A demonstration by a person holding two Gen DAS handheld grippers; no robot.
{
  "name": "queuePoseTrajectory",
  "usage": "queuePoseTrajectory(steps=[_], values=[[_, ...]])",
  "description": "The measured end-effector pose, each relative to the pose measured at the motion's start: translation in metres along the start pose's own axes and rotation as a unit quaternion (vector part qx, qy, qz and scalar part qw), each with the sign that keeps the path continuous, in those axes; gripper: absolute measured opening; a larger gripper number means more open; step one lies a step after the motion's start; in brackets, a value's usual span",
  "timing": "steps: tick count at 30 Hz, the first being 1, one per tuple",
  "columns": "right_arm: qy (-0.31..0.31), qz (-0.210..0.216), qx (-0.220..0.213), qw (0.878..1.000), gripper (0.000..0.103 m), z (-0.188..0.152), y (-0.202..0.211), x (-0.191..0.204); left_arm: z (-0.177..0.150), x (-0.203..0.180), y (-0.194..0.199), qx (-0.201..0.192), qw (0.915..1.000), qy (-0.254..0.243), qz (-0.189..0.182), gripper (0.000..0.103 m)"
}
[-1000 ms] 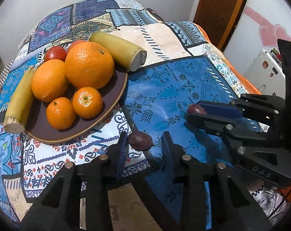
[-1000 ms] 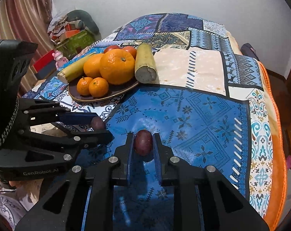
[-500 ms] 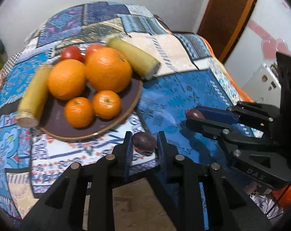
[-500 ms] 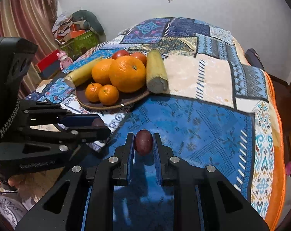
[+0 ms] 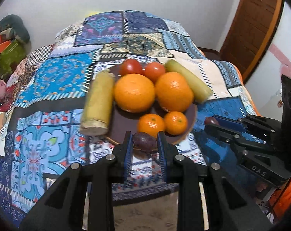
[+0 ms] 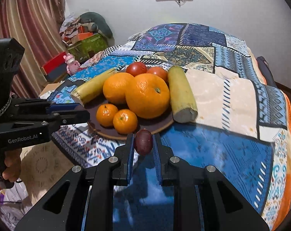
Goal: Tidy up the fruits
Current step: 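Carry both plums onto the plate beside the mandarins and open both grippers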
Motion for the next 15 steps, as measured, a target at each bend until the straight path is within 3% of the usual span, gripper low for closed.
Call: queuePoseTrajectory(steps=[15], values=[[0.004, -0.006, 0.017, 1.0, 0.017, 0.005, -0.023, 0.002, 0.013, 0.018, -0.015, -0.005, 0.9997, 0.006, 0.023, 0.025]])
Point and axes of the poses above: each gripper's, at about its wrist camera, not at the fingertips, and y roughly against the way its jaws point, x to its left, z to its top, the point moved 10 cm from there along -y, roughly the way its jaws point, and after that the axes turned 7 degrees about -z, right-handed, at the moved point
